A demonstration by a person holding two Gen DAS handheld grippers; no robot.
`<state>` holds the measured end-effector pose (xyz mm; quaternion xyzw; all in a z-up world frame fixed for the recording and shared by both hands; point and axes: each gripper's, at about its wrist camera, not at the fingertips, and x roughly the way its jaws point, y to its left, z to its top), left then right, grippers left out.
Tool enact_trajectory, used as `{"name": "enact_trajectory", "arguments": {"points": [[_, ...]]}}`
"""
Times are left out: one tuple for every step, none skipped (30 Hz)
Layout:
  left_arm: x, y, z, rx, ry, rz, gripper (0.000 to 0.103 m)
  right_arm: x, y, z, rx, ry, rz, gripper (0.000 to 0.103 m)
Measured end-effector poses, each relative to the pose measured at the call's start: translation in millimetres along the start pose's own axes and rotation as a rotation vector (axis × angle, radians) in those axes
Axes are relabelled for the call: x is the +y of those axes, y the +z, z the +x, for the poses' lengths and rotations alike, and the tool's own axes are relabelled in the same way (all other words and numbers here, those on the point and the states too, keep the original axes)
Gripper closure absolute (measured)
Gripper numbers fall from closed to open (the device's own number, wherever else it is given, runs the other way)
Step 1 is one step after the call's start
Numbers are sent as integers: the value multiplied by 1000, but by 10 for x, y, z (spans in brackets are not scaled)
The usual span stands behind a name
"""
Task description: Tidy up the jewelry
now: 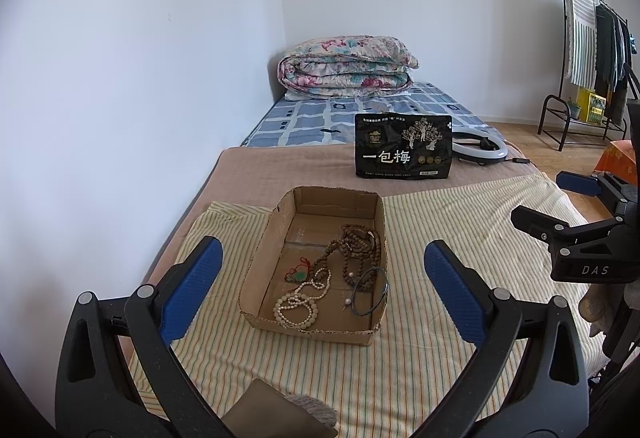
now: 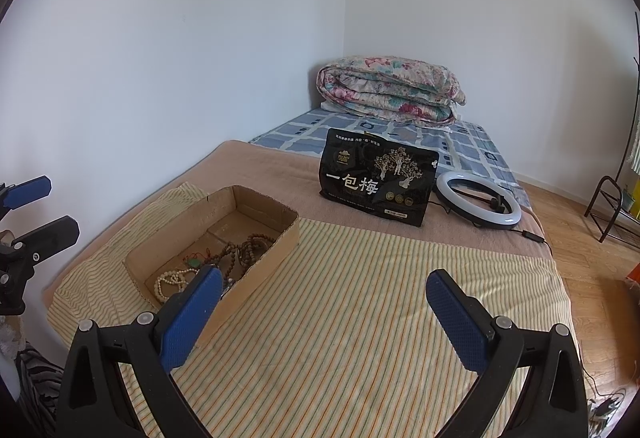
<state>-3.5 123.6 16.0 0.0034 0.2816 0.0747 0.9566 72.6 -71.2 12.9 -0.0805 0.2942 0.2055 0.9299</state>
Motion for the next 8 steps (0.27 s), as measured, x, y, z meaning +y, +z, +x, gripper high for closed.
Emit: {"name": "enact_trajectory", "arguments": {"points": [[0, -1, -1, 0, 0, -1, 1, -3, -1, 2, 1, 0, 0, 0], [-3, -1, -1, -1, 1, 0, 1, -2, 1, 3, 2, 0, 0, 0], [-3, -1, -1, -1, 2, 0, 1, -2, 2, 4, 1, 0, 0, 0], [-4, -2, -1, -1, 1, 1, 1, -1, 2, 4, 2, 0, -1, 0], [-6, -3, -3, -1, 0, 4, 1, -1, 1, 4, 2, 0, -1, 0], [-9, -4, -4, -3, 1, 8, 1, -2, -1, 4, 2, -1, -1, 0], [-7, -4, -5, -4, 7, 8, 1, -1, 2, 5, 2, 0, 0, 0], [6, 0, -1, -5, 12, 8, 1, -5, 3, 8, 3, -1, 0, 0]]}}
